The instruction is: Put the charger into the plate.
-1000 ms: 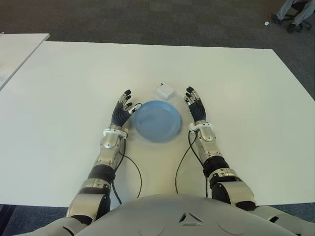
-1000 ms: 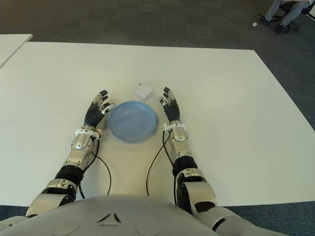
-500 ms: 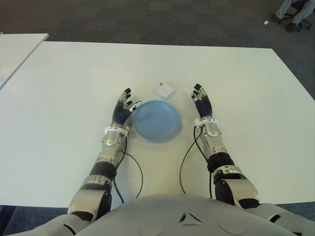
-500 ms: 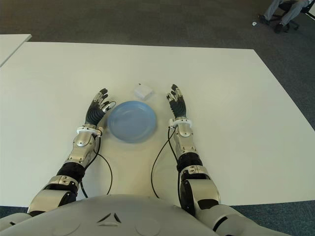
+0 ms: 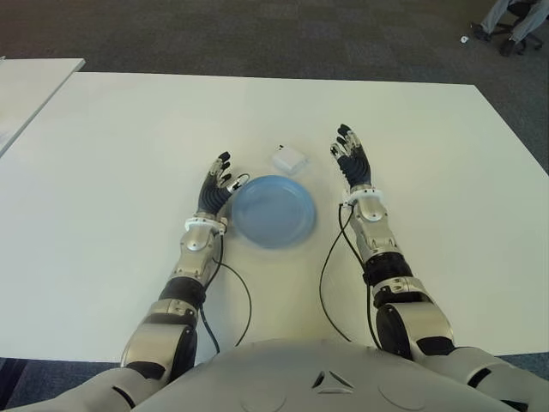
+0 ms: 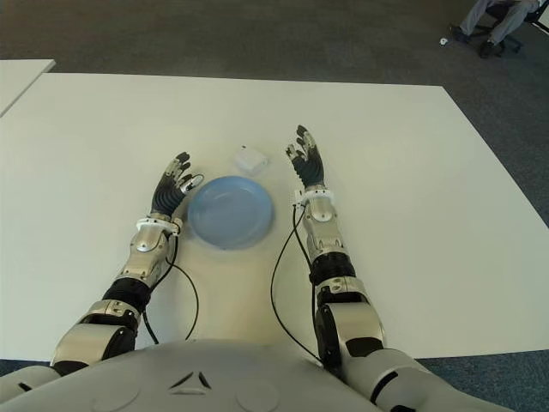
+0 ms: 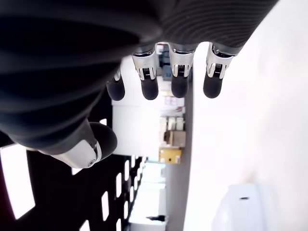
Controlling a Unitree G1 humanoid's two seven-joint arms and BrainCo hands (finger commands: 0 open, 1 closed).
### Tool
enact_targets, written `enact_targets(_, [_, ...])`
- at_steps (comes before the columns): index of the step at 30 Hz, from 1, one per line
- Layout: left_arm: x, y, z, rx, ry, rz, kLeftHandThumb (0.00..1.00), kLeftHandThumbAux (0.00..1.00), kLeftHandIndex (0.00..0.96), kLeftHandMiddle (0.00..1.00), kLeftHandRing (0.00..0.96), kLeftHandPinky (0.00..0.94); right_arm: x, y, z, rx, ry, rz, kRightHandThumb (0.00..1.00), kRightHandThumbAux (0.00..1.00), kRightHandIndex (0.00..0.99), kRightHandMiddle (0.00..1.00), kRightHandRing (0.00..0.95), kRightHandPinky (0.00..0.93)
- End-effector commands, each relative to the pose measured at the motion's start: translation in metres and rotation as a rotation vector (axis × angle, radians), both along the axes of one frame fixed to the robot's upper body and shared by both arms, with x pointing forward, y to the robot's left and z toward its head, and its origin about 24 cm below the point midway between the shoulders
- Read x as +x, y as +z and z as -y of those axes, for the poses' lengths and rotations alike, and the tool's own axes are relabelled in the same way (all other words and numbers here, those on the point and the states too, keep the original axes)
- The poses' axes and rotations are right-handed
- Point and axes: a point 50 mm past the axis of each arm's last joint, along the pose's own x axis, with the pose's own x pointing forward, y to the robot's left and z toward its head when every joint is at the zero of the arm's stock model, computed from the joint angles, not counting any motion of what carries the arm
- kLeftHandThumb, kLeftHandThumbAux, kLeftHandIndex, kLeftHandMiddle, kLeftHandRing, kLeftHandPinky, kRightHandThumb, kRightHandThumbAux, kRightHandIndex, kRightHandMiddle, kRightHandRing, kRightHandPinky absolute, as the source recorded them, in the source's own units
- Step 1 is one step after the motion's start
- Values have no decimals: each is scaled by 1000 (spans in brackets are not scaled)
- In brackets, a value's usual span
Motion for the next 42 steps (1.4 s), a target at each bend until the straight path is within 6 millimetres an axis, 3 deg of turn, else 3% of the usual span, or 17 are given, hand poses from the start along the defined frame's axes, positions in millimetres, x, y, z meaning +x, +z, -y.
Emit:
enact_targets(1, [-17, -24, 1, -17, 10, -124, 0, 567, 7, 24, 5, 0, 2, 2, -1, -51, 18, -6, 3, 628, 20, 64, 35, 28])
enact_targets(15, [-15, -23, 5, -21, 4, -122, 0, 572, 9, 29, 14, 7, 10, 16, -11, -394, 169, 89, 0, 705, 0, 31, 2, 0])
enact_targets(22, [-13, -23, 6, -26, 0, -121, 0, 564, 7, 25, 15, 13, 20, 16, -14, -770, 222, 166, 0, 710, 0, 2, 0, 0])
enact_targets(31, [-12, -24, 8, -27, -2, -127, 0, 559, 8, 25, 15, 10, 31, 18, -22, -1118, 348, 290, 0, 810, 0, 0, 0, 0])
enact_targets(42, [-12, -23, 9, -22, -8, -117, 0, 546, 8, 28, 16, 11, 36, 14, -25, -1236, 472, 264, 0, 806, 0, 0, 0, 0])
